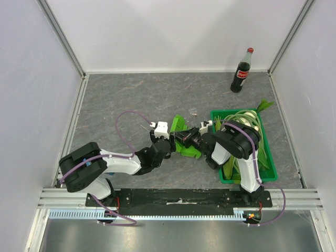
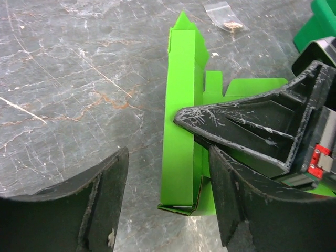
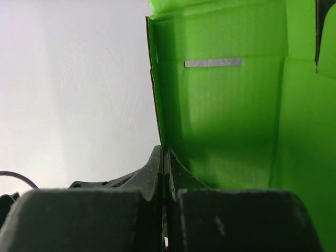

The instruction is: Fold the paper box

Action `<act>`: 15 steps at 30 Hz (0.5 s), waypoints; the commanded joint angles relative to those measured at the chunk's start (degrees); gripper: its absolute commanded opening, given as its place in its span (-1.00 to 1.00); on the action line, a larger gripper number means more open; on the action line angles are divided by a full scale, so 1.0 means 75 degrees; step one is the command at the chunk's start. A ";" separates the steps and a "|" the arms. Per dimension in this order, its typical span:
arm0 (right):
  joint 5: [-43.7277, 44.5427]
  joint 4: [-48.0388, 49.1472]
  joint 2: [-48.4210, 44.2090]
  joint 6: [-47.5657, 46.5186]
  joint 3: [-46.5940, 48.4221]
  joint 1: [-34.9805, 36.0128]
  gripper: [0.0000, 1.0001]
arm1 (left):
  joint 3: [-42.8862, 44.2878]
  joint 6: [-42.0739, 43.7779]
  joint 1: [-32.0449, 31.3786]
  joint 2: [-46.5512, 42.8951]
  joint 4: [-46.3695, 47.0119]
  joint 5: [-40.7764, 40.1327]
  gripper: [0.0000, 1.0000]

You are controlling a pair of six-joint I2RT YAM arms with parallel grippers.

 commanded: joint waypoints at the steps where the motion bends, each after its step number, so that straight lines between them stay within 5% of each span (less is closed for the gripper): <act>1: -0.0166 0.1710 0.0693 -0.0279 -0.0701 0.0006 -1.00 | 0.0177 -0.0612 0.0038 -0.0759 -0.1566 0.0539 0.42; 5: -0.0317 0.0844 0.0191 -0.0653 -0.0550 -0.0005 -1.00 | 0.0576 -0.1271 0.0050 -0.1333 -0.3187 0.0657 0.50; 15: -0.0365 -0.0515 -0.0818 -0.1006 0.0048 0.0041 -1.00 | -0.0875 -0.0967 0.0495 -0.4519 -0.3188 0.1628 0.49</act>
